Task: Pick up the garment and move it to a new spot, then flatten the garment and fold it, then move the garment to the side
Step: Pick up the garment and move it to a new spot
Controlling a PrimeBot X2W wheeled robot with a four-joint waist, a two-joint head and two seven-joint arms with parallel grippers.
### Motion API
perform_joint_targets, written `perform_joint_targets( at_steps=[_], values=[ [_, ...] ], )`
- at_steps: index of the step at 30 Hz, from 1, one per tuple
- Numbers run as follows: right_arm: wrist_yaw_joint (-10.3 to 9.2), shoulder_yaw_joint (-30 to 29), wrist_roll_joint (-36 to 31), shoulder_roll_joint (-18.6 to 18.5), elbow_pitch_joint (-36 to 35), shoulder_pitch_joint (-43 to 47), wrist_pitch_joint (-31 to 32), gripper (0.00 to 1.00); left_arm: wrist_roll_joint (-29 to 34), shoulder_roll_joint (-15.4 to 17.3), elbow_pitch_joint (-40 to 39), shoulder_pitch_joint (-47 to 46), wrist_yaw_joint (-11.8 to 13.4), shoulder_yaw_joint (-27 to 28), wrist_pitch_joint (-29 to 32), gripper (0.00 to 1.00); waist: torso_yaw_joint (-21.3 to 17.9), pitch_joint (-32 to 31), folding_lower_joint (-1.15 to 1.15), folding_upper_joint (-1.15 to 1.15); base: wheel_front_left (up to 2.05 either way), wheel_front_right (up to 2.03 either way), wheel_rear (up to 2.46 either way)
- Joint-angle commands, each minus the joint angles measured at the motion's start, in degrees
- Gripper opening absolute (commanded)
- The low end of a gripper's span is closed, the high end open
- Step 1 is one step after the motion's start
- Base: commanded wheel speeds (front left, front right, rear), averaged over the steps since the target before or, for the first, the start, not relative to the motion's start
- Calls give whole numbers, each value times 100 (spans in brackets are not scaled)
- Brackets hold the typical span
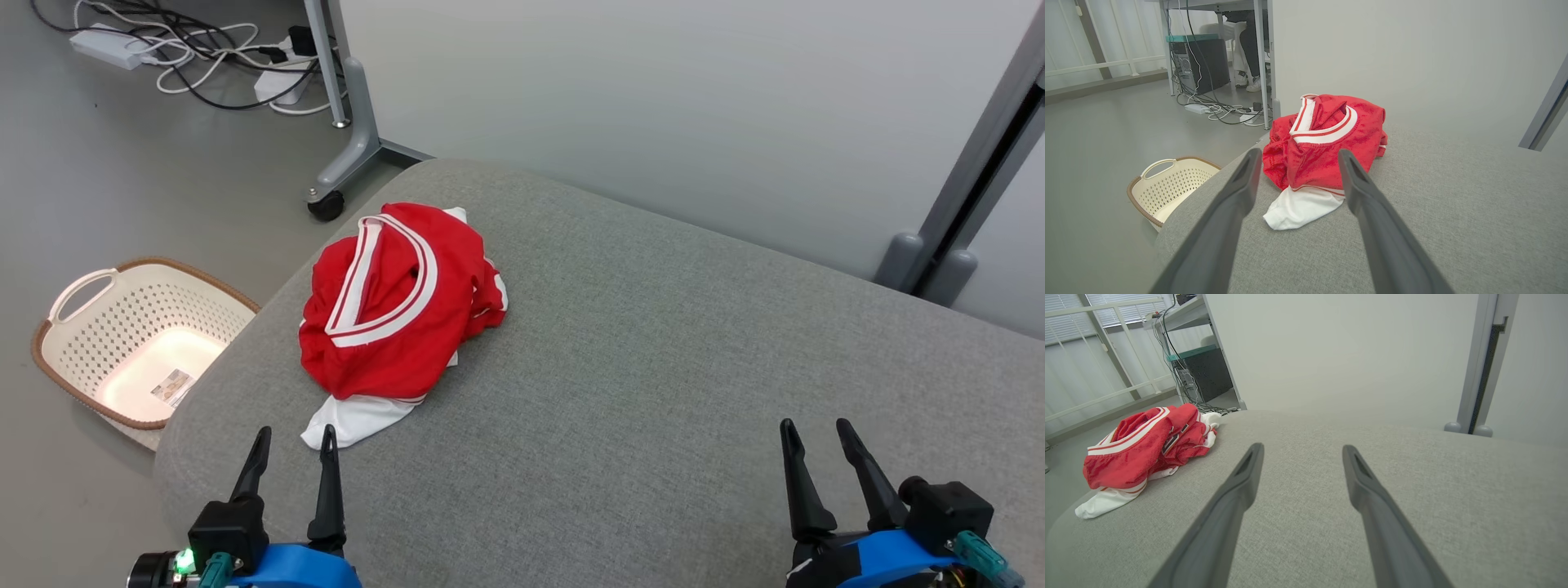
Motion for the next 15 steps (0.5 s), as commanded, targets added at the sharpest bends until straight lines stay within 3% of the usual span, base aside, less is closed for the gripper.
perform_joint_targets(
  at_steps=[1, 15],
  values=[
    [2, 33, 22, -32, 14, -25, -24, 100, -31, 46, -34, 31, 32, 25, 14, 100, 119, 101, -1, 0, 0, 0, 0],
    [2, 224, -59, -32, 167, -296, -28, 100, -130, 64, -167, 172, 175, 92, -61, 100, 176, 196, -1, 0, 0, 0, 0]
  ],
)
